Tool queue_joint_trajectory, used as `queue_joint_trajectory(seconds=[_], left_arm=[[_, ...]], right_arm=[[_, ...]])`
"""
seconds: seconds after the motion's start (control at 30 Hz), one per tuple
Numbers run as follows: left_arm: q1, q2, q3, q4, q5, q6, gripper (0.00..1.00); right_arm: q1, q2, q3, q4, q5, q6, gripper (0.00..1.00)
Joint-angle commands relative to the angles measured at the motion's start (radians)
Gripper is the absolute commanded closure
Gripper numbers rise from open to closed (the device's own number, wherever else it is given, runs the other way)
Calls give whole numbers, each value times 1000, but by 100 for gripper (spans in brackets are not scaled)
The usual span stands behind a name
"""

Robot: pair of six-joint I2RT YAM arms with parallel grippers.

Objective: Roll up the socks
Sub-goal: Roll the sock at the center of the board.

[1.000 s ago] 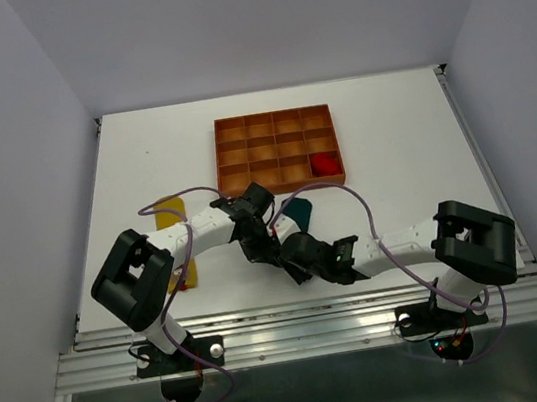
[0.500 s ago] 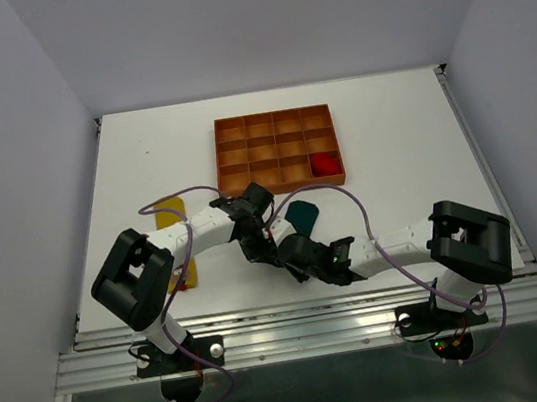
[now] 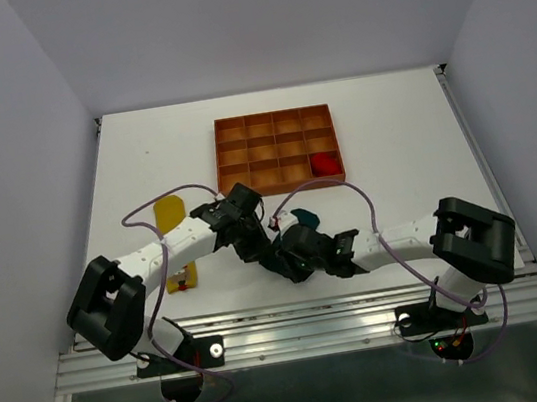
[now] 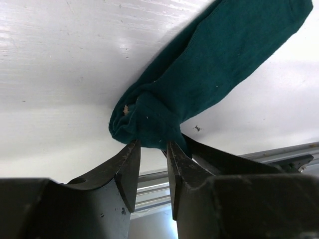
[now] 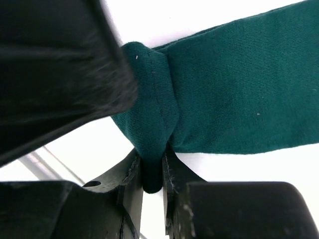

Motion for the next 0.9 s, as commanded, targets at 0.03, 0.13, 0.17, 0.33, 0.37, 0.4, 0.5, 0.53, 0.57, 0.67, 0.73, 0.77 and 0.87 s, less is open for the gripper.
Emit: queue_joint_trajectory(seconds=[0.03, 0.13, 0.17, 0.33, 0.37, 0.4, 0.5, 0.53, 0.57, 0.67, 0.73, 0.77, 0.87], left_arm=[[2, -55, -46, 0, 10, -2, 61], [4, -85, -64, 6, 5, -7, 61], [4, -93, -68, 6, 4, -7, 60], [5, -134, -94, 52, 22, 19, 52], [5, -136, -98, 60, 25, 21, 52], [5, -136, -100, 68, 30, 25, 52], [5, -128, -97, 82, 33, 42, 50], [5, -125, -97, 85, 35, 44, 50], [5, -119, -94, 89, 36, 53, 50], [5, -104, -95, 94, 38, 56, 50], [5, -99, -103, 105, 47, 59, 50], [5, -96, -101, 105, 48, 64, 50], [5, -95, -103, 100, 44, 71, 49]], right_arm=[[-85, -10, -52, 13, -255, 143, 87], [-169, -9, -76, 42, -384, 204, 89], [-201, -9, -81, 57, -414, 215, 89], [-256, 11, -72, 70, -573, 277, 89], [-267, 17, -73, 82, -634, 291, 89], [-282, 22, -76, 94, -658, 312, 89], [-313, 51, -83, 110, -702, 353, 89], [-324, 57, -81, 110, -717, 360, 89], [-324, 76, -76, 110, -734, 372, 90], [-345, 94, -66, 113, -775, 399, 90], [-355, 96, -59, 111, -775, 406, 90], [-368, 96, -59, 113, -787, 419, 90], [-391, 102, -63, 116, -812, 447, 90]])
